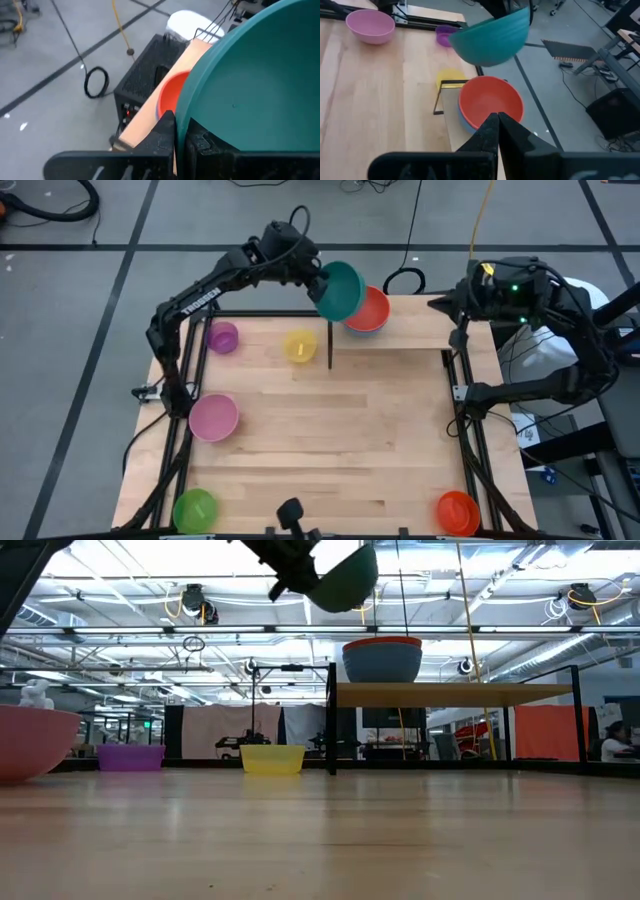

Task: Place and stack bowls onto a shelf
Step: Stack the dark blue bowl on the shelf

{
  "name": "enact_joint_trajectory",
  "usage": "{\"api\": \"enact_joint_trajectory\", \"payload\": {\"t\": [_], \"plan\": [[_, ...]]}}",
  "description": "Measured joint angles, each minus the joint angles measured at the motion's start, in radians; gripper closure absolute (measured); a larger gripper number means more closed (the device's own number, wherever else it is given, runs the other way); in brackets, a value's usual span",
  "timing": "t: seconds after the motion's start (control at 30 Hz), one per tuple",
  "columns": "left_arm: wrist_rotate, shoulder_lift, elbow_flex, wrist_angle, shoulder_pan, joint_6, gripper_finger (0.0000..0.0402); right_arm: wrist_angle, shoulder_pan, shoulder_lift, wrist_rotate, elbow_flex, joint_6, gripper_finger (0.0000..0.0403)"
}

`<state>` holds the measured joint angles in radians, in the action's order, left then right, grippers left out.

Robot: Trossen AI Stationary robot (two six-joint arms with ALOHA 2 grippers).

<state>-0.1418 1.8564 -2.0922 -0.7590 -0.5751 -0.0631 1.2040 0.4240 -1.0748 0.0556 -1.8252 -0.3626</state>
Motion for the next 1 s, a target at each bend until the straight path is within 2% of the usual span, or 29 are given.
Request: {"api": "enact_joint_trajectory", "payload": {"t": [0.43,0.7,1.0], "plan": [[-0.046,0.122,0.0,0.08,-0.003,0.006,0.0398,-0.003,0.0,-0.022,0.0,0.0,-0.016,0.0403],[-0.045,0.136,0.001,0.074,-0.007,0.013,0.0397,-0.002,0.0,-0.023,0.0,0.0,-0.016,0.0403],[-0.041,0.136,0.0,0.08,-0.006,0.035,0.0342,0.005,0.0,-0.023,0.0,0.0,-0.017,0.0403]]}}
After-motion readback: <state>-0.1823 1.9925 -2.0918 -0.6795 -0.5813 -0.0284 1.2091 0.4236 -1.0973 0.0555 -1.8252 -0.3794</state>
